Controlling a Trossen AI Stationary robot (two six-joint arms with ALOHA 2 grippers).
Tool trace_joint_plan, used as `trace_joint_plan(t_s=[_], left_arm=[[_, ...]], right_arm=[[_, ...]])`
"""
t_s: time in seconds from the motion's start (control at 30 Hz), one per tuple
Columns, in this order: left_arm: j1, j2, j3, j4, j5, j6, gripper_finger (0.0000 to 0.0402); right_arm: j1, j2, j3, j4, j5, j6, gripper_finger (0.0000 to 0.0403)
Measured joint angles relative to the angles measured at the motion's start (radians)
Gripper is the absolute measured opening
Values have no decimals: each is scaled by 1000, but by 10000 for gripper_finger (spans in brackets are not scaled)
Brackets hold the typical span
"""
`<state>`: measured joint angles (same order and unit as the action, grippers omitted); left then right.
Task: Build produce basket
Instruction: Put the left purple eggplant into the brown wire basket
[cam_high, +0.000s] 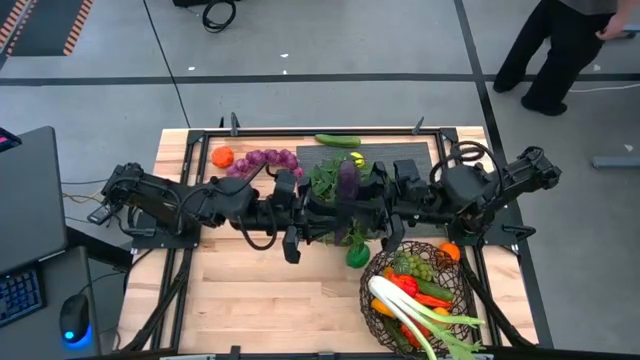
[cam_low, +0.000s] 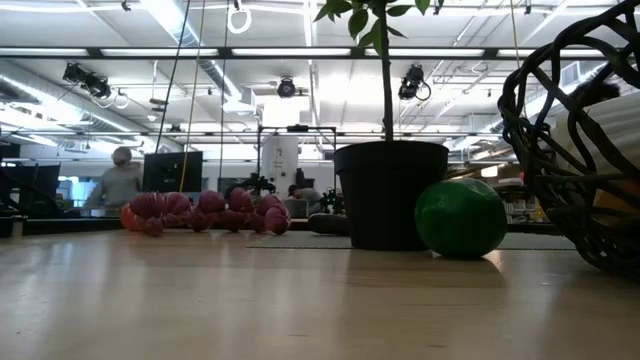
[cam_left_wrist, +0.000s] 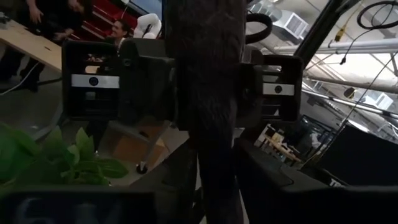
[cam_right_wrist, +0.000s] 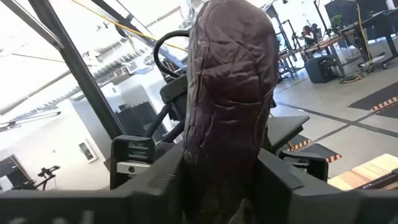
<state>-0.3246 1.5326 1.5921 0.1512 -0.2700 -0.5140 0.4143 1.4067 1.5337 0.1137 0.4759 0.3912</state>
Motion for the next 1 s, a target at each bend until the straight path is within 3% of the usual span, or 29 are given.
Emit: trace_joint_plan(t_s=[0.17, 0.43, 0.6, 0.77, 0.87, 1.0], left_arm=[[4, -7, 0, -26, 4, 3, 154], [7, -10, 0, -59, 8, 3, 221], [10, -92, 0, -187, 6, 25, 243], [28, -205, 1, -346, -5, 68, 246], [51, -273, 1, -434, -26, 89, 241], [85, -347, 2, -597, -102, 91, 233]], right_arm=[[-4, 0, 0, -7, 6, -1, 111], [-6, 0, 0, -9, 15, -2, 121], [15, -14, 0, -47, 7, -2, 121], [40, -47, 0, -206, -1, 74, 121], [63, -74, 0, -308, -61, 174, 121], [107, -95, 0, -433, -240, 359, 121]])
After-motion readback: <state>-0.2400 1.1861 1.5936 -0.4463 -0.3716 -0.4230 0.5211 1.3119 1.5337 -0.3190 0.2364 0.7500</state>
